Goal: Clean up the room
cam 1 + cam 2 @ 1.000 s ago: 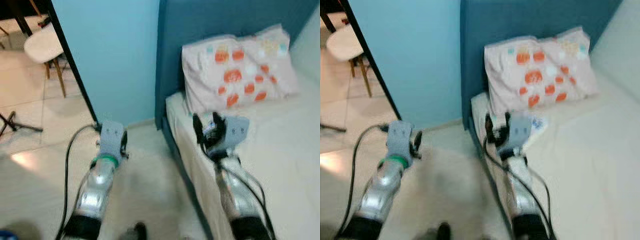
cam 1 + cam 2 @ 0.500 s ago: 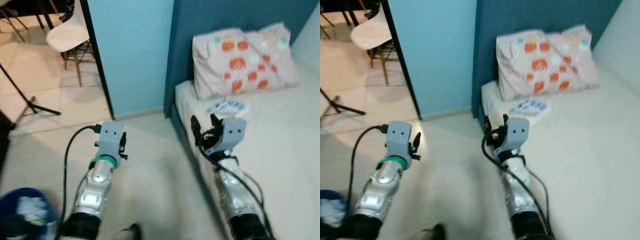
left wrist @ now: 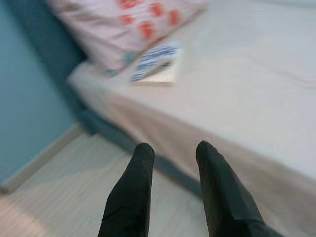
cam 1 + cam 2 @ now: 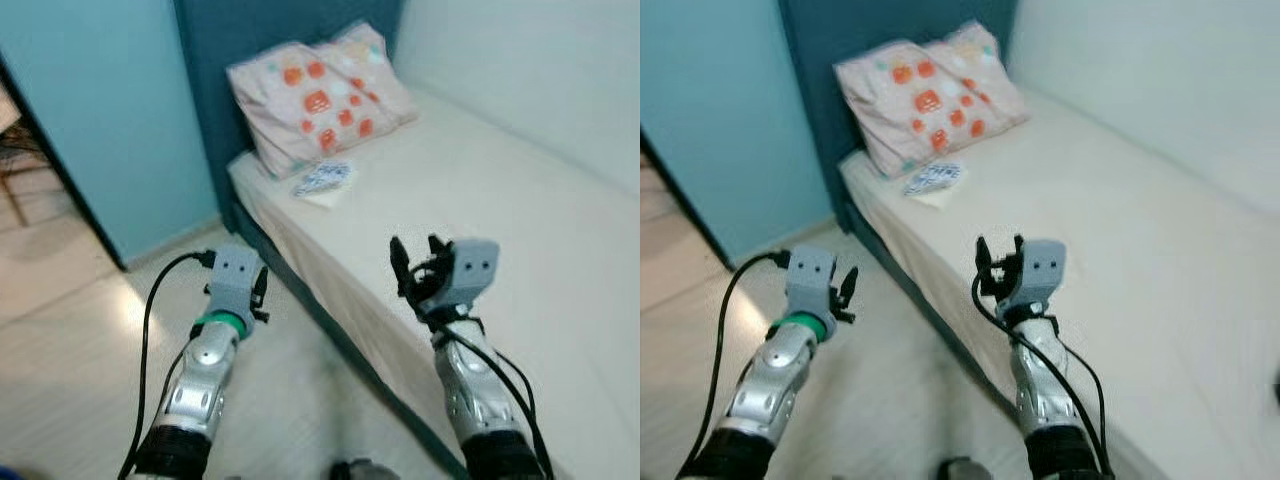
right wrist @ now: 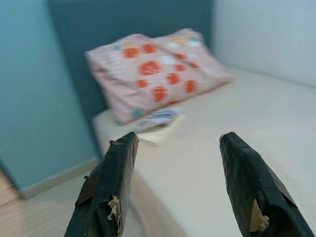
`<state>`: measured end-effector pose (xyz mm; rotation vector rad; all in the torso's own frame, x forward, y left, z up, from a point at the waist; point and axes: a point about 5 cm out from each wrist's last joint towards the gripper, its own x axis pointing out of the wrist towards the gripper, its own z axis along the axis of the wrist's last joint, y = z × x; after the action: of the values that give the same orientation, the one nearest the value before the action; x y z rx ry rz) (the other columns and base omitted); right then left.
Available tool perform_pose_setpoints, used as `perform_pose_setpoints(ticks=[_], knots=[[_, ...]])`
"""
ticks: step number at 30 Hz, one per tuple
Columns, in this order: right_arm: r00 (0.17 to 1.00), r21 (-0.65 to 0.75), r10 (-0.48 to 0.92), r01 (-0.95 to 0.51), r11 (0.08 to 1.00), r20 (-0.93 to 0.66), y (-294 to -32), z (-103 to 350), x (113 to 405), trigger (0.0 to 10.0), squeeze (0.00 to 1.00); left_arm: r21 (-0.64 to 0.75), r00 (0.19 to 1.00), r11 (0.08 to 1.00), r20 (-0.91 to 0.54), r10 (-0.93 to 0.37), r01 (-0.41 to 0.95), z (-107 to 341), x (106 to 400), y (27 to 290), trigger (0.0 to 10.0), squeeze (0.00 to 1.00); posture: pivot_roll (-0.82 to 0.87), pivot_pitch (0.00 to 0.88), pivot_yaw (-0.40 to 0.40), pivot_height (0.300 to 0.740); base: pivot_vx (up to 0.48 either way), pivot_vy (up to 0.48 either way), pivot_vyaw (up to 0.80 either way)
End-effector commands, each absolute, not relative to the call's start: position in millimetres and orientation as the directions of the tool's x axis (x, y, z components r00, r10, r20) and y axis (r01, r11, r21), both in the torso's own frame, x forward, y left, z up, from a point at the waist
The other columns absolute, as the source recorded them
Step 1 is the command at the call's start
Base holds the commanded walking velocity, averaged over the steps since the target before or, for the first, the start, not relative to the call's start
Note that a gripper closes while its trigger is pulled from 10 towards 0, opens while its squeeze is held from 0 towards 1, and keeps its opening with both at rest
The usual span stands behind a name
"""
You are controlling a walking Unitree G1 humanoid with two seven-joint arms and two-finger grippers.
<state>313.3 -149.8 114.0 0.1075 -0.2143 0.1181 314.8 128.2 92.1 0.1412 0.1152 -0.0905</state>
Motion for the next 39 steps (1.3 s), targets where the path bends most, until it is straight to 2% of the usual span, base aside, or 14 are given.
perform_pose_setpoints(ticks=[1, 39], knots=[[0.976, 0.109, 0.094, -0.117, 0.987, 0.195, -152.5, 109.1, 312.5, 10.0, 0.00, 0.125, 0.987, 0.987, -0.136, -0.085, 0.102, 89.3, 314.6, 127.2, 10.0, 0.00, 0.00, 0.028, 0.030, 0.730, 0.000, 0.000, -0.79], [0.978, 0.137, 0.089, -0.115, 0.984, 0.187, -153.6, 106.1, 314.6, 10.0, 0.00, 0.139, 0.987, 0.984, -0.133, -0.095, 0.114, 88.9, 318.7, 129.9, 10.0, 0.00, 0.00, 0.018, 0.036, 0.730, 0.000, 0.000, -0.80]])
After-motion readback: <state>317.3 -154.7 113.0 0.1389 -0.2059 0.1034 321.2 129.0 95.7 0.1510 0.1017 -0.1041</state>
